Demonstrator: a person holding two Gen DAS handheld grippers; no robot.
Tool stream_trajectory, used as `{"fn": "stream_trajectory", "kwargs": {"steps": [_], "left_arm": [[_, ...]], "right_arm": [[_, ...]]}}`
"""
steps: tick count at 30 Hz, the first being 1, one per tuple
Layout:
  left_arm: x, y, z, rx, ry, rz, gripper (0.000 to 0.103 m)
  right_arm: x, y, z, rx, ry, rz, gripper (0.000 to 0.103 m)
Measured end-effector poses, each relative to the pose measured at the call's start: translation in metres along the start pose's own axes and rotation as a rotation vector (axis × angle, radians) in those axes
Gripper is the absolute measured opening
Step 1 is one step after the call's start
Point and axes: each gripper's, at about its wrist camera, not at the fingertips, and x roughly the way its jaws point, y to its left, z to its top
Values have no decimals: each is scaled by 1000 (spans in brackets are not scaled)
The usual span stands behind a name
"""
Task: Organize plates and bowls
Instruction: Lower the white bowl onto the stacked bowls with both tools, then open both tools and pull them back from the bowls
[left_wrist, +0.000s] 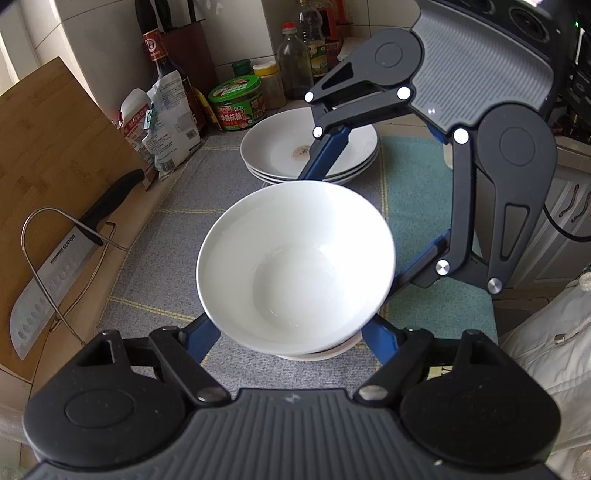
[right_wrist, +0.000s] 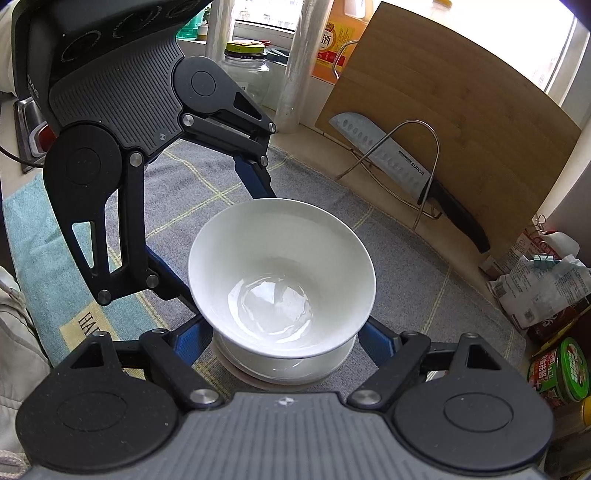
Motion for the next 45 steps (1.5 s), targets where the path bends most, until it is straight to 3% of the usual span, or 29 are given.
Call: {"fn": "stream_trajectory", "kwargs": {"steps": [10, 19, 34, 36, 45], "left_arm": [[6, 3, 9, 13, 3, -28, 83], [14, 14, 11, -24, 51, -108, 83], [16, 19, 15, -26, 81, -121, 83], [13, 21, 15, -32, 73, -140, 84], [-17, 27, 15, -49, -20, -103, 89]], "right_arm": [[-1, -9, -5, 39, 10, -4, 89], [3, -16, -5, 75, 21, 44, 89], [10, -24, -5, 100, 34, 71, 91], [10, -24, -5, 95, 29, 57, 102], [4, -26, -5, 107, 0, 53, 103]]}}
